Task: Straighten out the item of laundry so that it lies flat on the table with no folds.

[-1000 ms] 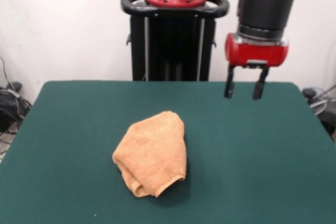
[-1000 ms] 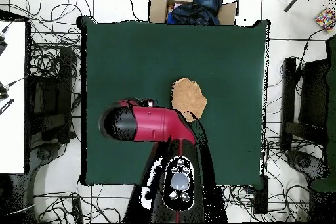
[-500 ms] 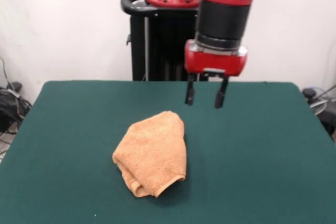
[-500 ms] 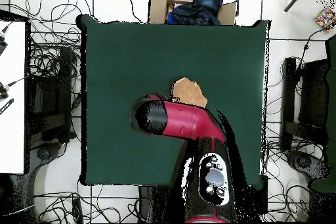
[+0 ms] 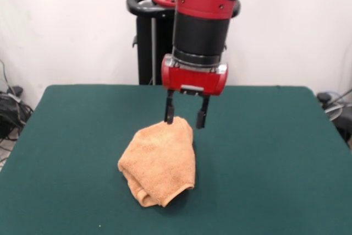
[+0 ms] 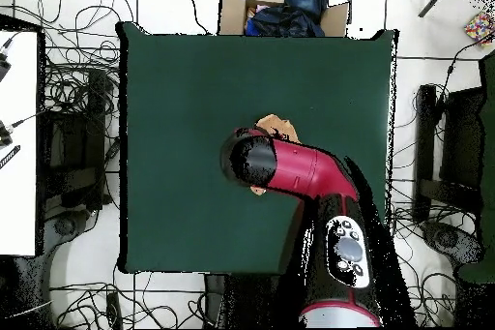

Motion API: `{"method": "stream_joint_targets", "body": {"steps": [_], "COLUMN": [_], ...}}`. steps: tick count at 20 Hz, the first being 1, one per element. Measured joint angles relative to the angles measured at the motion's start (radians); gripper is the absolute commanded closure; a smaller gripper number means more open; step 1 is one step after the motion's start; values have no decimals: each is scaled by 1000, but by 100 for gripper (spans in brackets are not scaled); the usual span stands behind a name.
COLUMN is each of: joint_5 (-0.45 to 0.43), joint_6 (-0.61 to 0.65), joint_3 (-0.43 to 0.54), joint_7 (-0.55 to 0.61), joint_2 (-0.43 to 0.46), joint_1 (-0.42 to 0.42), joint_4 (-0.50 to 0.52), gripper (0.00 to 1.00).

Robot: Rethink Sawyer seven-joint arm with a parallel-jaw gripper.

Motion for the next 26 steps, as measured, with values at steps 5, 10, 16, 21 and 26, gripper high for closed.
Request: {"method": "stream_joint_targets", "body": {"steps": [5,10,16,21,26], "joint_5": [-11,-34,-68,-89,-97], "joint_6": [-41,-49,-49,-49,-49], "joint_3": [1,10,30,34,34], "joint_7": [0,0,0,0,0], "joint_2": [40,77,107,115,107], "joint_1": [-5,-10,-21,-24,-22], "joint_4": [-22,-46,-68,-81,-83], "gripper": [0,0,0,0,0]}}
